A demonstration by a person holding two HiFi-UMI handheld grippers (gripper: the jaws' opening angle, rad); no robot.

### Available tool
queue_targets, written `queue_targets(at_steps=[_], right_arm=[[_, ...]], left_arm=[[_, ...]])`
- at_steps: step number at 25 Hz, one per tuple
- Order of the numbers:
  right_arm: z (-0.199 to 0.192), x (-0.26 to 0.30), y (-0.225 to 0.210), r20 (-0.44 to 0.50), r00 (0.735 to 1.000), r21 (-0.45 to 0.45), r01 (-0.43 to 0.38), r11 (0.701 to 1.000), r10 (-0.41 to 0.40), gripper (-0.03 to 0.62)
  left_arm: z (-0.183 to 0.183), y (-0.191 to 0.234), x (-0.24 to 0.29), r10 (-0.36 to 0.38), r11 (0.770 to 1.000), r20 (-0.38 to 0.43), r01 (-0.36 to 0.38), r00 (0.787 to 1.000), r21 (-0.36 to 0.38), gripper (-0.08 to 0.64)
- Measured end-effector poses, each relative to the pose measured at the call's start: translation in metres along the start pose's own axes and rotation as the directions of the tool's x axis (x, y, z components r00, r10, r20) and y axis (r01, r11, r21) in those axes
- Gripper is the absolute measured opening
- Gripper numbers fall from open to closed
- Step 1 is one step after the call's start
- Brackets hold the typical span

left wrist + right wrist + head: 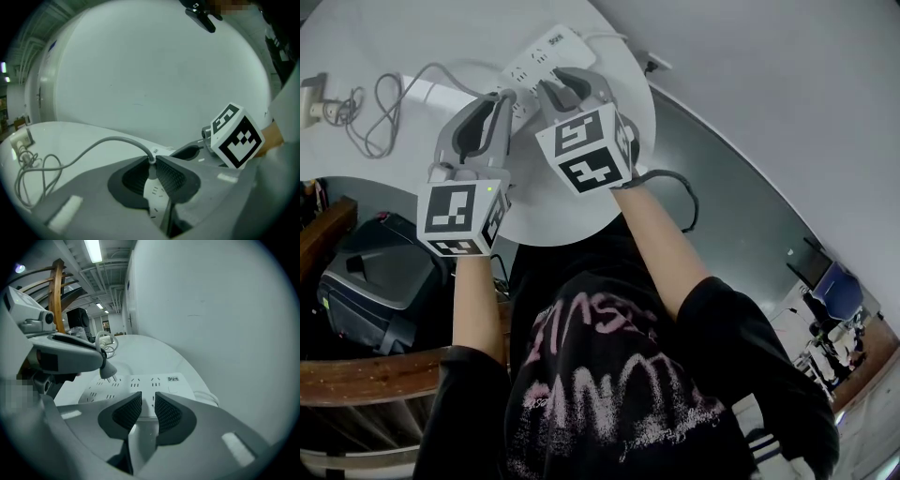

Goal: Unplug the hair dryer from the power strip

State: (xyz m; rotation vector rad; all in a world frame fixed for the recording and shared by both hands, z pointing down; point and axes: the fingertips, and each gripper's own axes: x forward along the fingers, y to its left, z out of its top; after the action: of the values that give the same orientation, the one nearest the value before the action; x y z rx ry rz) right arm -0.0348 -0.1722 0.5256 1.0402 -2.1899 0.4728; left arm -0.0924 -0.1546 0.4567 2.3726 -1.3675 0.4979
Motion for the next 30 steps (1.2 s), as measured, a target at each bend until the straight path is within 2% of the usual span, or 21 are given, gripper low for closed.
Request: queue_targets(at_steps=[2,10,22,30], right_arm=[[-0.001,0.000,0.001,-0.004,1.000,0.002,0.000,1.000,0.000,0.101],[-0.001,0.002,0.002,0.009,1.000,0.023,0.000,1.000,0.000,0.098],[-0.001,0.001,0.002,0.020,1.000,0.018,0.005,1.000,-0.006,0.106],[0.013,-0.012,-0.006,0.085,0.996,0.083,0.009,0.996,-0.016,0.106]], left_arm=[[0.005,0.001,-0.002,0.000,1.000,0.006,0.000,1.000,0.019,0.054],[0.007,0.006,-0.012,0.030,0.999,0.032,-0.030,0.999,0.018,0.054],[0.017,0.013,-0.024,0.060,0.998,0.077,-0.058,0.995,-0.021,0.055],[0.023,0.013,-0.031,0.077,0.997,0.093,-0.075,0.993,-0.018,0.055]])
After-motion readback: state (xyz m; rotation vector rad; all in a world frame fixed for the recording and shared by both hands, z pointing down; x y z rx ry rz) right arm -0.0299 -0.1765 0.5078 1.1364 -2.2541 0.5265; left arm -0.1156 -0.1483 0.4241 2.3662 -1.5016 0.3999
